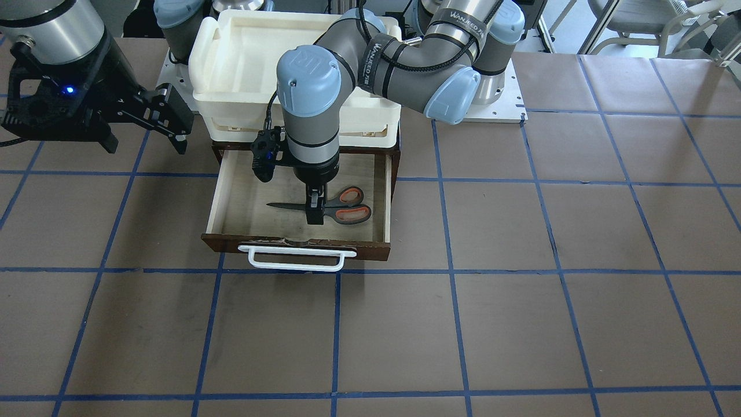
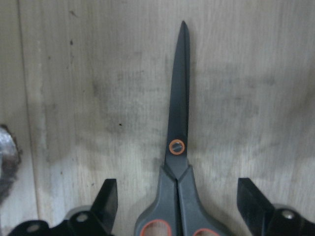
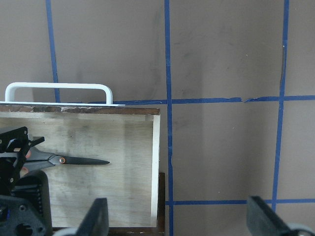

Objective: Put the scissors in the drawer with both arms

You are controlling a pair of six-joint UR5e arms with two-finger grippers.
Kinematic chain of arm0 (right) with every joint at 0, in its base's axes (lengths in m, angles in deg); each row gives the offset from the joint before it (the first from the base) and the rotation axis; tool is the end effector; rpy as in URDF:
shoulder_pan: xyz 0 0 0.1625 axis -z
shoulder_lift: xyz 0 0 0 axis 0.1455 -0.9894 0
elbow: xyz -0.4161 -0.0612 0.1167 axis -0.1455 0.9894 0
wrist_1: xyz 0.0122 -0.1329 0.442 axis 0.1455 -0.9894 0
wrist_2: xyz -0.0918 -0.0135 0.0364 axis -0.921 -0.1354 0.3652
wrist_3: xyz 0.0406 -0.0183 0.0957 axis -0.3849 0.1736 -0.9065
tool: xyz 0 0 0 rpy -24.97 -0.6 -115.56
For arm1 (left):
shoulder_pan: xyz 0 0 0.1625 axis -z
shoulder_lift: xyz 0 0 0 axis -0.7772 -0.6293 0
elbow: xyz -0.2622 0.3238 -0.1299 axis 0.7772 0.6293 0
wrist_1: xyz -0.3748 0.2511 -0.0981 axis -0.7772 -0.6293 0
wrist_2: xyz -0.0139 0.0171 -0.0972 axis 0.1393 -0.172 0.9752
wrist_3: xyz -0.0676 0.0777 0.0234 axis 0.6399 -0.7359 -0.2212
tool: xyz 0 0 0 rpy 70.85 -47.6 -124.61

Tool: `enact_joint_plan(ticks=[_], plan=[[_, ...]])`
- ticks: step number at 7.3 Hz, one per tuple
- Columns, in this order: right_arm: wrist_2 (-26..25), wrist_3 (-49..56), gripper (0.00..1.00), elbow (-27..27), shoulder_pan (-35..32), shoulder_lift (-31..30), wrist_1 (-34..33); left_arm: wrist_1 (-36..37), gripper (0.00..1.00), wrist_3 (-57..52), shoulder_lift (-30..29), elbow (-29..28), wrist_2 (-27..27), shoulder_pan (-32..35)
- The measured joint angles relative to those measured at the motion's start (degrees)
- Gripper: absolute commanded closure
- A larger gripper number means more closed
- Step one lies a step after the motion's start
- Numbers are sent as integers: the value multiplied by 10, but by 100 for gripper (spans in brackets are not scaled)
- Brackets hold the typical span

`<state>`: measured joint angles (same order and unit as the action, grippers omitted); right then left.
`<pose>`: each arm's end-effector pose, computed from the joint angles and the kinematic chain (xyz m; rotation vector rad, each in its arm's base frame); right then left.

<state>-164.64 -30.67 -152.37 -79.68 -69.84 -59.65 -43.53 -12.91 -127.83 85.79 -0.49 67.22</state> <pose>0.1178 -0.5759 0.5398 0.0297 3.1023 0.0380 -0.4348 -0.5224 0.3089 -2.2196 -2.1889 0.0135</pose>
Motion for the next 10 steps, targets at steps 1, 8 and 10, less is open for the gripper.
enact_joint_plan(ticks=[1,8,10], plan=[[0,0,0,-1,0,-1,0,-2,13,8,11,-10,8,-3],[-4,2,0,-21,0,-11,-2,-169,0,174,138,-71,35,-161],[-17,1,0,-23,0,-13,2,-182,0,342,171,-69,13,-191]])
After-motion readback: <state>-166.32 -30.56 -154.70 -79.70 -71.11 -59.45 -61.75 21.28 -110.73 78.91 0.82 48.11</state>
